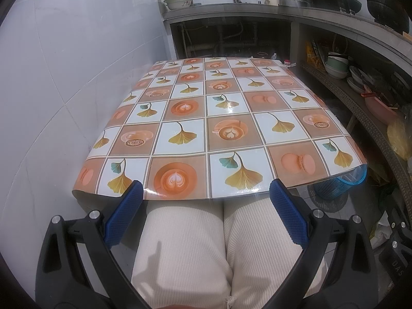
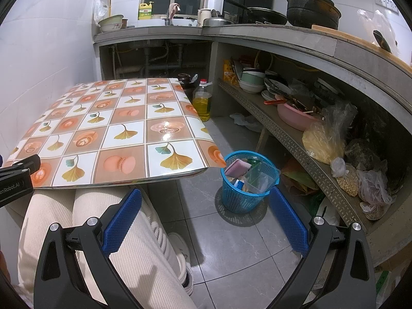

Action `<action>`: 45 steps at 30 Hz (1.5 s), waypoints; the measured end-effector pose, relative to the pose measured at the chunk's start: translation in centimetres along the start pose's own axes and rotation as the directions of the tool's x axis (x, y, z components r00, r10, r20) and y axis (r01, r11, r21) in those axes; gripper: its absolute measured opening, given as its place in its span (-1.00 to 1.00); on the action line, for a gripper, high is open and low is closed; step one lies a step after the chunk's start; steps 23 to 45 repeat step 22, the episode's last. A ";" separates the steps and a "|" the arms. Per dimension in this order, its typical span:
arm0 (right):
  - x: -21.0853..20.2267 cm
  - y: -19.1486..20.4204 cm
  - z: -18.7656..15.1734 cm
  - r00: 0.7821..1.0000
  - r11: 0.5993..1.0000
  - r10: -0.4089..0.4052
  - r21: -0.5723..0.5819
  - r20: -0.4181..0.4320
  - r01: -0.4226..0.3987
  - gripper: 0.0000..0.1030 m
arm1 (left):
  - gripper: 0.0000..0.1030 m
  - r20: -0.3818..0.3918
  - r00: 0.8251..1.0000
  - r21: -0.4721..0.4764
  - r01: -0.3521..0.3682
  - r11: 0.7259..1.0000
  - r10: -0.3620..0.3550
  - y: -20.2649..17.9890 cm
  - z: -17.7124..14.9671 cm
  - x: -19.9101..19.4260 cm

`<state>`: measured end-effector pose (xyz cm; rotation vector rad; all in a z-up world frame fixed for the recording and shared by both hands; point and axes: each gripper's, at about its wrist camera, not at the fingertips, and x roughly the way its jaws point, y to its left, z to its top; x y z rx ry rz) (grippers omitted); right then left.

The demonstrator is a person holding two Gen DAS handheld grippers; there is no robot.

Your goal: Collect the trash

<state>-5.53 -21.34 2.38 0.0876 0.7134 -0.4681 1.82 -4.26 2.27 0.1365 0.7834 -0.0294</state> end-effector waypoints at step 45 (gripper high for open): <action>-0.1 0.1 0.0 1.000 1.000 0.000 0.002 0.001 0.000 0.87 | 0.83 -0.006 1.000 0.005 0.002 1.000 -0.002 0.6 -0.2 0.2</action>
